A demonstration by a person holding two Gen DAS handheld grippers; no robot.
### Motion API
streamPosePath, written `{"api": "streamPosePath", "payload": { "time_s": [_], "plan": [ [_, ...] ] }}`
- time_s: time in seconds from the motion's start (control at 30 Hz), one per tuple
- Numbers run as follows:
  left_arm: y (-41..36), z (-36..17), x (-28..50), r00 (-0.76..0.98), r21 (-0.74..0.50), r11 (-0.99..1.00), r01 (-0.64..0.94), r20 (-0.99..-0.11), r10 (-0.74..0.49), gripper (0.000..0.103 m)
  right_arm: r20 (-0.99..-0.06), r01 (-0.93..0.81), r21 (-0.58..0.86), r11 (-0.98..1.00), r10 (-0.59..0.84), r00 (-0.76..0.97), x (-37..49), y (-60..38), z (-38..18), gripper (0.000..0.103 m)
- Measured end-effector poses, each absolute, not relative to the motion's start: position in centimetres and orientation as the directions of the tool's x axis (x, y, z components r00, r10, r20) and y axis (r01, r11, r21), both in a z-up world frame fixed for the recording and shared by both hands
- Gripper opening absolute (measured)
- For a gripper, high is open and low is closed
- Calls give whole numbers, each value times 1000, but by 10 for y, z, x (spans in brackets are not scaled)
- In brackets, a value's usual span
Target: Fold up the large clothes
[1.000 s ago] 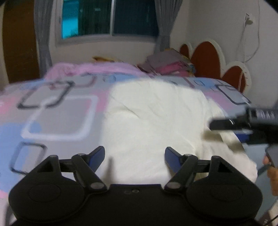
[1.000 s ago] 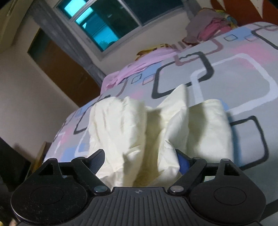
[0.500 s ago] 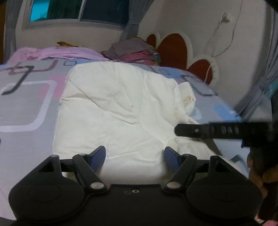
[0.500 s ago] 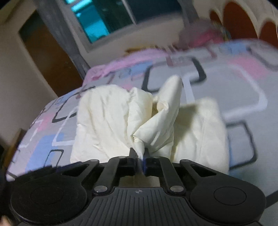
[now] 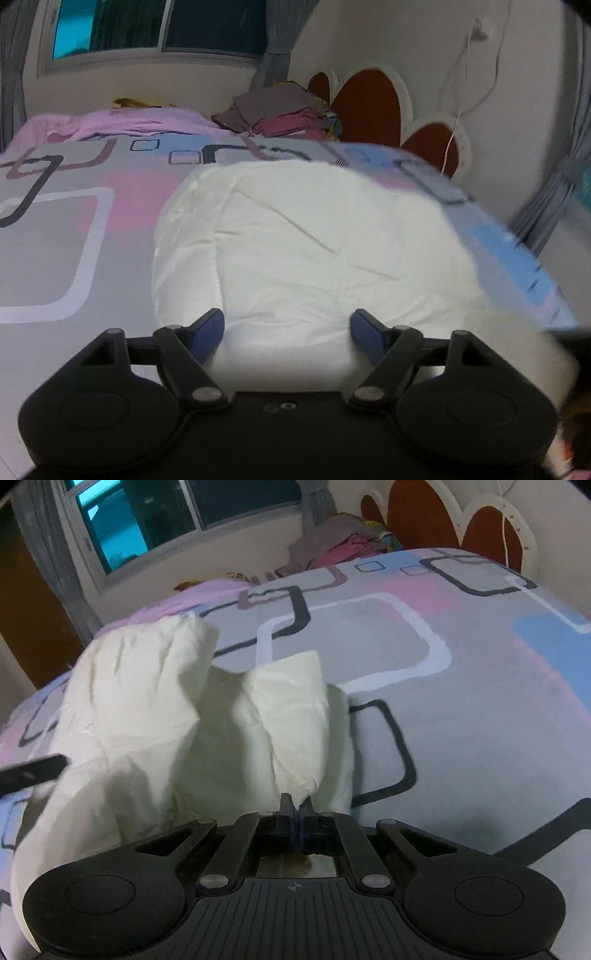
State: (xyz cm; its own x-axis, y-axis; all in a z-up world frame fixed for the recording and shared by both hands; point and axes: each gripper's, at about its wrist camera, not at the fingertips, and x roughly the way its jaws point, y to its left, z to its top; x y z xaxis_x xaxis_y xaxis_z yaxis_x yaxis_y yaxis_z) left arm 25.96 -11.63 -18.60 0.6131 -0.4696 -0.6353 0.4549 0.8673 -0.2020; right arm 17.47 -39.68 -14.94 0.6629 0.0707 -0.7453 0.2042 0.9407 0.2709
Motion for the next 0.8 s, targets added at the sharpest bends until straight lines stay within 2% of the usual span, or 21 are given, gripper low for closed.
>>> {"api": "streamPosePath", "payload": {
  "time_s": [0.07, 0.13, 0.17, 0.2, 0.23, 0.27, 0.37, 0.47, 0.5, 0.6, 0.73, 0.8],
  "plan": [
    [-120, -189, 259, 622, -195, 874, 445, -635, -458, 76, -715, 211, 280, 936, 57, 697, 170, -403, -136, 2],
    [-125, -185, 254, 630, -178, 873, 455, -628, -457, 74, -690, 222, 311, 924, 59, 721, 165, -412, -116, 9],
    [-128, -183, 250, 634, -168, 868, 466, -621, -461, 74, -662, 222, 343, 913, 66, 747, 160, -415, -104, 26],
    [-131, -182, 246, 640, -152, 866, 477, -615, -461, 74, -632, 213, 375, 902, 81, 771, 156, -415, -94, 51],
    [-132, -182, 241, 643, -141, 862, 486, -611, -462, 74, -603, 190, 414, 890, 111, 790, 154, -414, -84, 61],
    [-133, -182, 239, 645, -133, 860, 492, -609, -462, 74, -586, 162, 439, 884, 145, 797, 156, -412, -78, 66],
    [-132, -181, 240, 640, -147, 861, 487, -610, -466, 74, -599, 122, 481, 868, 224, 769, 156, -398, -81, 64],
    [-132, -181, 241, 636, -150, 858, 490, -611, -471, 74, -660, 136, 489, 861, 264, 704, 156, -392, -104, 40],
    [-131, -181, 242, 633, -153, 857, 492, -613, -473, 74, -665, 142, 511, 848, 286, 690, 155, -392, -111, 27],
    [-133, -180, 242, 621, -156, 850, 503, -619, -481, 74, -673, 130, 504, 854, 295, 678, 151, -388, -122, 7],
    [-129, -166, 246, 595, -195, 830, 523, -614, -519, 76, -692, 161, 415, 896, 195, 695, 140, -389, -124, 4],
    [-122, -157, 253, 616, -218, 842, 494, -596, -515, 76, -730, 226, 388, 893, 149, 667, 137, -400, -144, 4]
  ]
}}
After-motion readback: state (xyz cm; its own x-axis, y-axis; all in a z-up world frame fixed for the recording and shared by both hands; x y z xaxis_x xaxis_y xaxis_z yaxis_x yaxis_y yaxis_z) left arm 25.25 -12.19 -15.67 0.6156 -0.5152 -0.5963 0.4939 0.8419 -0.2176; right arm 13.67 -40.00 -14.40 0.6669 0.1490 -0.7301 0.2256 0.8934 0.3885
